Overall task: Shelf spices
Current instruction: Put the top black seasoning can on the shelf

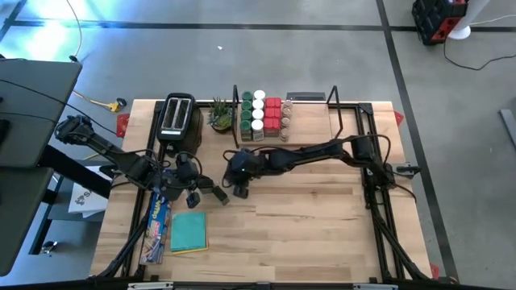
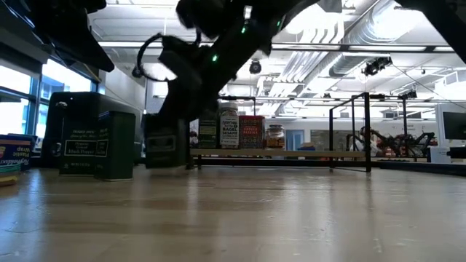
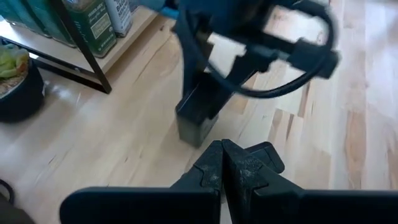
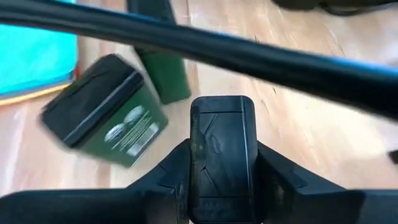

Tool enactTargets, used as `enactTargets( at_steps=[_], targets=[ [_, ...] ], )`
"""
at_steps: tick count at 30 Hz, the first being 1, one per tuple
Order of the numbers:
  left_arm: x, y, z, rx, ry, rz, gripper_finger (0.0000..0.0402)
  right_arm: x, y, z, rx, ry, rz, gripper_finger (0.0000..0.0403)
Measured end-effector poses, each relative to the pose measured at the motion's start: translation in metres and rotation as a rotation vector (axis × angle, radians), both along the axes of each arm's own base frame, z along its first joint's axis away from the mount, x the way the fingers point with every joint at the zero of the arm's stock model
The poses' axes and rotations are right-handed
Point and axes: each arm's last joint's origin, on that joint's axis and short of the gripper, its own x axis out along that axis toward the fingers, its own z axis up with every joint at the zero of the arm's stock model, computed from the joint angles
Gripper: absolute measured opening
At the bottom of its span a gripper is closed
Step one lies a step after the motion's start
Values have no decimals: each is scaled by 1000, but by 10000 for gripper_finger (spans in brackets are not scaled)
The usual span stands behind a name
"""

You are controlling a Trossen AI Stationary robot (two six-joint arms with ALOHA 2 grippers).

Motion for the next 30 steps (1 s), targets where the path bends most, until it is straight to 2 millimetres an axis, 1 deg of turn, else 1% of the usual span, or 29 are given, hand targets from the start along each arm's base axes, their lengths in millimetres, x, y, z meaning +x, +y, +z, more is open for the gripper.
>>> enactTargets(
  at_steps=[6,10,13,17,20,23,25,28,30],
  targets=[
    [0,0,0,-2,-4,1,0,-20,15,30,-64,78,42,119],
    [0,0,0,-2,-4,0,0,-35,25,43,-87,149,82,118],
    [0,0,0,-1,-5,1,0,-48,31,52,-132,219,80,118],
    [0,0,0,6,-2,-3,0,-73,37,71,-232,306,46,118],
    [0,0,0,13,-1,-7,0,-102,37,89,-279,339,44,118],
    [0,0,1,24,-6,3,0,-140,30,107,-288,332,44,118],
    [0,1,1,33,-12,11,0,-166,17,118,-296,315,26,118],
    [0,2,1,59,-26,37,0,-203,-14,133,-328,286,-38,118],
    [0,2,2,68,-32,46,0,-223,-42,138,-364,278,-116,118]
  ],
)
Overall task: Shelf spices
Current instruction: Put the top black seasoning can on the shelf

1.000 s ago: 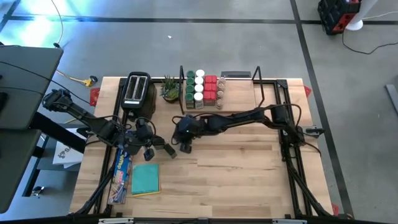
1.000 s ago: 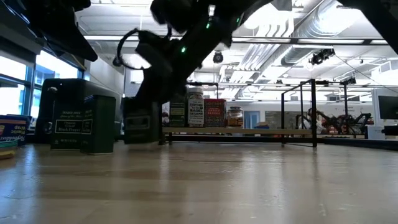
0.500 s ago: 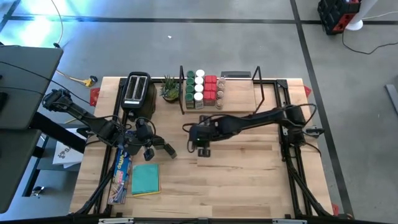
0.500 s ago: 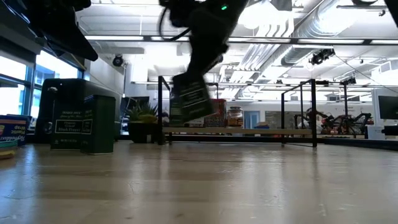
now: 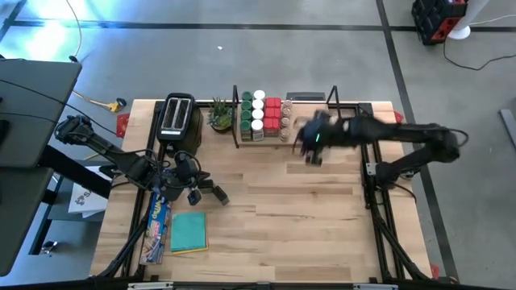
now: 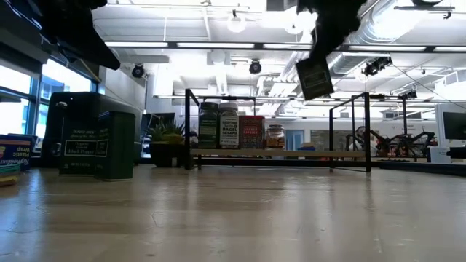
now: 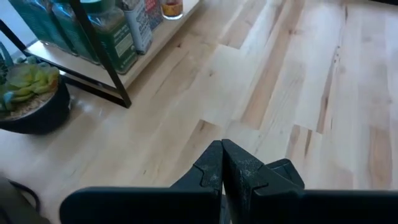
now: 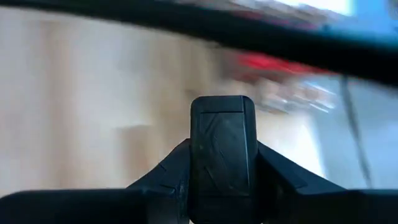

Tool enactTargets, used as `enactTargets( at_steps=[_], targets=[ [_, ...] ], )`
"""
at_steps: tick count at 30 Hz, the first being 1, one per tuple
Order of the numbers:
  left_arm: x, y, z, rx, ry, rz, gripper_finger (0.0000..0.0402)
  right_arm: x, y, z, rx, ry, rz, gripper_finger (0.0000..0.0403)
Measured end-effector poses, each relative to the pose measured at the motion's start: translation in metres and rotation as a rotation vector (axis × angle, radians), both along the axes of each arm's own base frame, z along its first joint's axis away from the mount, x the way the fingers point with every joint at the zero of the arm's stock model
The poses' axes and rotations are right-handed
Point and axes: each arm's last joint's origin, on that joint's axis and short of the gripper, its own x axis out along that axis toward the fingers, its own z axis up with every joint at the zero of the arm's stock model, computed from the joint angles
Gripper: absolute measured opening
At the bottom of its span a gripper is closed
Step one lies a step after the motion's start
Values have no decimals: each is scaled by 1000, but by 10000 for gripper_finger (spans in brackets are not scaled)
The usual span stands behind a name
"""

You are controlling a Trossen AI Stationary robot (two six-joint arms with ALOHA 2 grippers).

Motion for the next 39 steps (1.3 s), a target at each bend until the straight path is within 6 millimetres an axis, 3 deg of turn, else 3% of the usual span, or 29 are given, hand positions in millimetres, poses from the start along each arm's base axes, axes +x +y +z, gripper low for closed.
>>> enactTargets(
  at_steps=[4,9,15,21,27,39],
  targets=[
    [0,0,0,-2,-4,1,0,-24,-64,-3,-12,-27,-53,117],
    [2,-1,2,-17,-32,2,0,-34,-136,-18,77,-181,24,117],
    [3,-2,3,-36,-45,-10,0,-44,-195,-53,150,-190,-35,117],
    [3,-2,3,-32,-40,-13,0,-42,-219,-77,199,-204,-39,132],
    [3,-2,3,-33,-41,-14,0,-37,-226,-96,205,-158,-29,154],
    [3,-3,3,-42,-40,-23,0,-35,-228,-103,197,-133,4,184]
  ],
)
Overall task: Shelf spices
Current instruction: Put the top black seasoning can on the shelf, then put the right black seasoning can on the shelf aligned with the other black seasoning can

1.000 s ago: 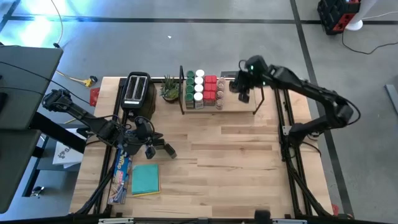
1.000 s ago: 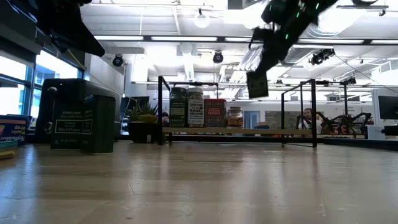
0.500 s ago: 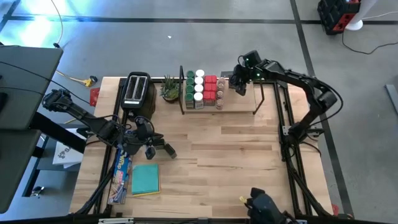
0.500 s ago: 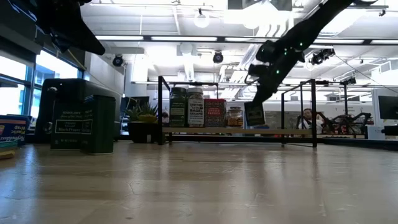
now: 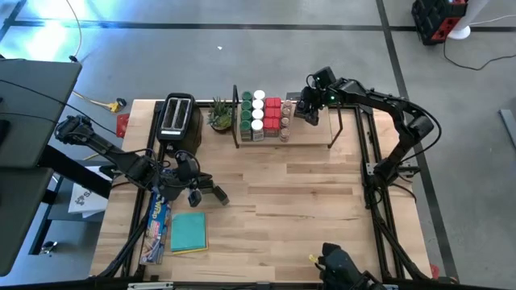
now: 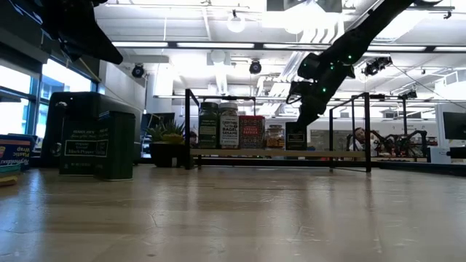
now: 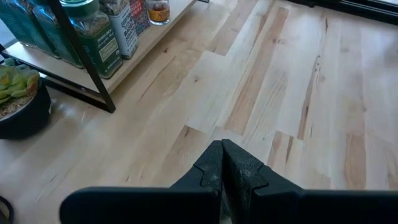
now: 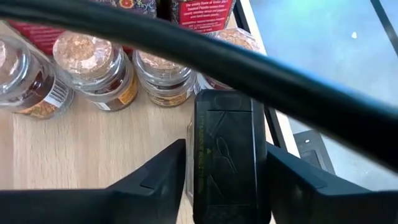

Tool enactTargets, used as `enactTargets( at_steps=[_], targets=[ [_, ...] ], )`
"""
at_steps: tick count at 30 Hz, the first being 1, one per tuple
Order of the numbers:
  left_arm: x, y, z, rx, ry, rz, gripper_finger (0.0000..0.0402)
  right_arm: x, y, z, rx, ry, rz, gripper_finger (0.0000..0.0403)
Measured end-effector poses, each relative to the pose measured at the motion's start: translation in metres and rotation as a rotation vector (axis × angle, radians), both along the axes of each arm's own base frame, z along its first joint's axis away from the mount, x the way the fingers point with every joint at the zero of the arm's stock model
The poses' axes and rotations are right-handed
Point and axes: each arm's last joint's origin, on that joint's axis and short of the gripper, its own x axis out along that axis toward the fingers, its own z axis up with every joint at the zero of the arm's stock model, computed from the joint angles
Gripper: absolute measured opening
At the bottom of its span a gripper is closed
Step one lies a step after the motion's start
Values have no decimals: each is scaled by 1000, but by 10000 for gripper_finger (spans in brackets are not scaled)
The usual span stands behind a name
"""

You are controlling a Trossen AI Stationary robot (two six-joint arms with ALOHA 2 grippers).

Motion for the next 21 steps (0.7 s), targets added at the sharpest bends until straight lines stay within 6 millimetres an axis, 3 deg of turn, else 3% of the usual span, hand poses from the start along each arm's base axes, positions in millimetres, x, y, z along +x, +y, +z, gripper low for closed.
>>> enactTargets(
  at_steps=[5,10,16,21],
  targets=[
    [0,0,0,0,0,0,0,-1,-2,2,-48,45,-8,222],
    [0,0,0,-5,3,-6,0,1,-3,17,-78,34,-14,240],
    [0,0,0,-4,4,-6,0,6,7,47,-63,60,7,241],
    [-5,4,2,63,6,14,0,24,33,97,-183,122,-207,240]
  ],
)
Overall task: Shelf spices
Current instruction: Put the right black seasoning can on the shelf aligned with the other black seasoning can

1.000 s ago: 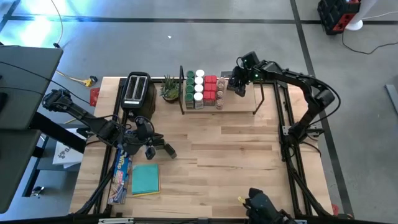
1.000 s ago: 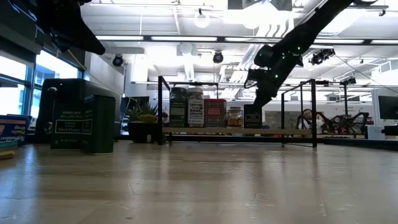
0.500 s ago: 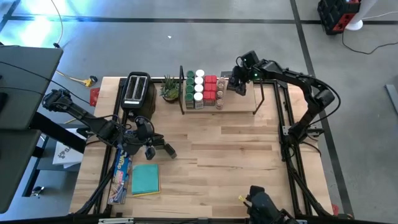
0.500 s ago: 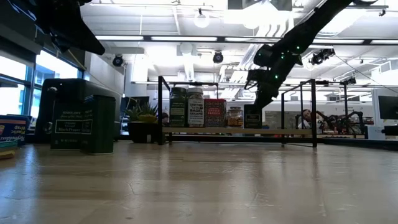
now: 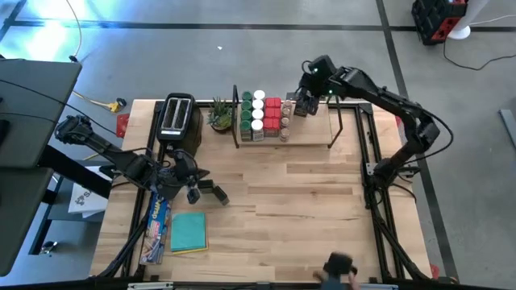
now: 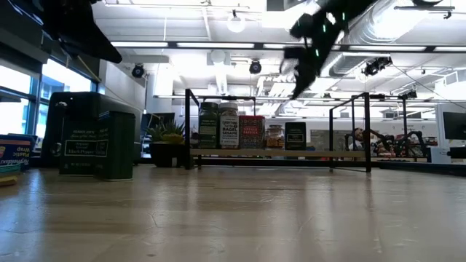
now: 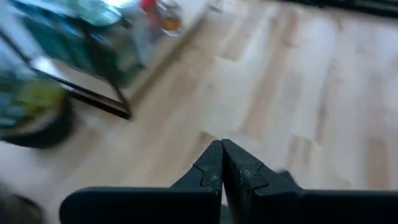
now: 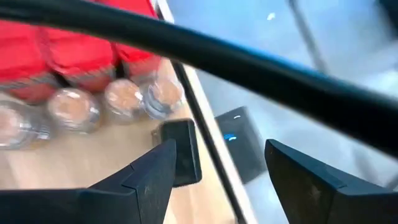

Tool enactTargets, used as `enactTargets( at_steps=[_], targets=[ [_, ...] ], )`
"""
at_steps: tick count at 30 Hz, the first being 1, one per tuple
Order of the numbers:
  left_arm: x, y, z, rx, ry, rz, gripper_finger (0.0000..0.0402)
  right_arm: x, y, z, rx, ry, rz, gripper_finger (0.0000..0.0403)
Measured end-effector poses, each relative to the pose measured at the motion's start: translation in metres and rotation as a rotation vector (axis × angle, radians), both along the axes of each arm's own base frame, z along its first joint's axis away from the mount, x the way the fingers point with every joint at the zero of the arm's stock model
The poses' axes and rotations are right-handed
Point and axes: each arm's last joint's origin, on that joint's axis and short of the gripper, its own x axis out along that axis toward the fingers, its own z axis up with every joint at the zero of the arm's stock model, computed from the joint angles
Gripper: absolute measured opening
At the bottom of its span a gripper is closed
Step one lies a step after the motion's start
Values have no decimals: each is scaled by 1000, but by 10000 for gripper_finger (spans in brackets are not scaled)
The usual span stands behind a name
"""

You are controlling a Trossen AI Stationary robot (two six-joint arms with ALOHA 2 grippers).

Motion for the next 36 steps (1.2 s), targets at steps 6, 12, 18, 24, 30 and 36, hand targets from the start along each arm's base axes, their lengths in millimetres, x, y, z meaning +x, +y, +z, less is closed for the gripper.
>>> enactTargets(
  at_steps=[6,12,18,24,30,36],
  targets=[
    [-16,12,11,47,-67,75,0,42,93,44,-52,-151,215,238],
    [-32,17,17,35,-75,48,0,90,203,18,37,-406,444,238],
    [-38,16,17,53,-65,24,0,127,298,-31,174,-890,678,238],
    [-37,16,18,64,-74,26,0,157,334,-58,139,-837,743,238],
    [-36,15,19,45,-93,33,0,203,346,-70,128,-602,716,258],
    [-37,16,17,50,-74,31,0,245,348,-71,147,-492,552,303]
  ],
)
